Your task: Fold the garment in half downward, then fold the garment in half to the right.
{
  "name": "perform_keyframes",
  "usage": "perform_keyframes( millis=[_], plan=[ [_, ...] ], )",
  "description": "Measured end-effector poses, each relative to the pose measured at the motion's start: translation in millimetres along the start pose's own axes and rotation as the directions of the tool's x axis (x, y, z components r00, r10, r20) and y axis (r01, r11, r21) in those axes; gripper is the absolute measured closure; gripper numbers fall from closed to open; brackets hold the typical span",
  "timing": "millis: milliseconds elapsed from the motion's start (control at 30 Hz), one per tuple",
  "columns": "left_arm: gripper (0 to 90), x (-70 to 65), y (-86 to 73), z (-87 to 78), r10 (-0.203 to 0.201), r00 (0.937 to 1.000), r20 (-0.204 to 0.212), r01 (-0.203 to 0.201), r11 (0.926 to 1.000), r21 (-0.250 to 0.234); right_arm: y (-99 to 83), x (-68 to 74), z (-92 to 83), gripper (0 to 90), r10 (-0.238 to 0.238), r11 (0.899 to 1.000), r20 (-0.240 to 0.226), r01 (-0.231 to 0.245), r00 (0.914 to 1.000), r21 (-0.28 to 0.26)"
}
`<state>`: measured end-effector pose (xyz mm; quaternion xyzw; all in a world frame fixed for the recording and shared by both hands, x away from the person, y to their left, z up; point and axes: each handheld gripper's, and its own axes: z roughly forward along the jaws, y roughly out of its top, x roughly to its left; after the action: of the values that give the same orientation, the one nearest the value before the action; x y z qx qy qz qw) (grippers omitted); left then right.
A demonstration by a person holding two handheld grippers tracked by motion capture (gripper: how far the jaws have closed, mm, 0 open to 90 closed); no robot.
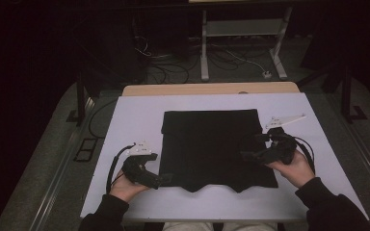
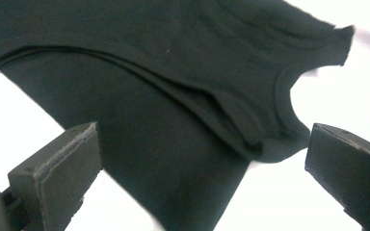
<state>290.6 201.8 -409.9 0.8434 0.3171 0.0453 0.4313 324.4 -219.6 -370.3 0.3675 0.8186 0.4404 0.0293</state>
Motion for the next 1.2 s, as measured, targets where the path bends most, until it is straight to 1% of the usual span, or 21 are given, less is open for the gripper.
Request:
perform_keyframes(
  millis=[167, 333, 400, 567, 667, 733, 800, 933, 1067, 1200],
  plan=[
    [0.0, 2.5, -1.8, -1.5, 0.001, 1.0000, -0.008, -0.001, 1.0000, 0.001, 18.5, -1.2, 11.6, 0.0, -0.018, 1.000, 0.003, 0.018, 0.9998, 0.003],
    [0.0, 2.0, -3.4, -2.0, -0.003, 0.9999, -0.013, 0.003, 1.0000, 0.006, 34.2, -1.0, 22.4, 0.0, -0.025, 1.000, 0.001, 0.025, 0.9997, 0.004],
    [0.0, 2.9, -4.2, -2.0, 0.001, 0.9999, -0.012, -0.001, 1.0000, 0.009, 38.8, -1.3, 26.5, 0.0, -0.025, 1.000, -0.002, 0.025, 0.9997, 0.004],
    [0.0, 4.2, -6.0, -1.9, -0.008, 0.9999, -0.011, 0.008, 0.9999, 0.012, 47.7, -3.7, 35.7, 0.0, -0.029, 1.000, -0.004, 0.029, 0.9996, -0.007],
    [0.0, 5.1, -7.0, -1.5, -0.003, 0.9999, -0.010, 0.003, 0.9998, 0.019, 53.3, -5.6, 40.5, 0.0, -0.028, 1.000, 0.003, 0.028, 0.9996, -0.012],
    [0.0, 4.6, -8.0, -0.9, -0.009, 0.9999, -0.012, 0.009, 0.9997, 0.024, 57.9, -6.9, 43.7, 0.0, -0.035, 0.999, 0.006, 0.035, 0.9994, -0.011],
    [0.0, 4.5, -8.5, -0.5, 0.001, 0.9999, -0.011, -0.001, 0.9996, 0.028, 65.1, -7.4, 47.2, 0.0, -0.045, 0.999, 0.006, 0.045, 0.9990, -0.009],
    [0.0, 4.5, -9.2, -1.2, 0.004, 0.9999, -0.014, -0.004, 0.9996, 0.028, 79.4, -6.5, 52.2, 0.0, -0.058, 0.998, 0.010, 0.058, 0.9983, -0.017],
    [0.0, 5.4, -10.5, -3.1, 0.002, 0.9998, -0.020, -0.001, 0.9996, 0.027, 91.5, -4.5, 56.9, 0.0, -0.075, 0.997, 0.013, 0.076, 0.9971, -0.025],
    [0.0, 6.3, -12.3, -5.0, -0.007, 0.9997, -0.024, 0.007, 0.9997, 0.023, 102.1, -2.6, 63.6, 0.0, -0.087, 0.996, 0.014, 0.087, 0.9961, -0.019]
  ],
)
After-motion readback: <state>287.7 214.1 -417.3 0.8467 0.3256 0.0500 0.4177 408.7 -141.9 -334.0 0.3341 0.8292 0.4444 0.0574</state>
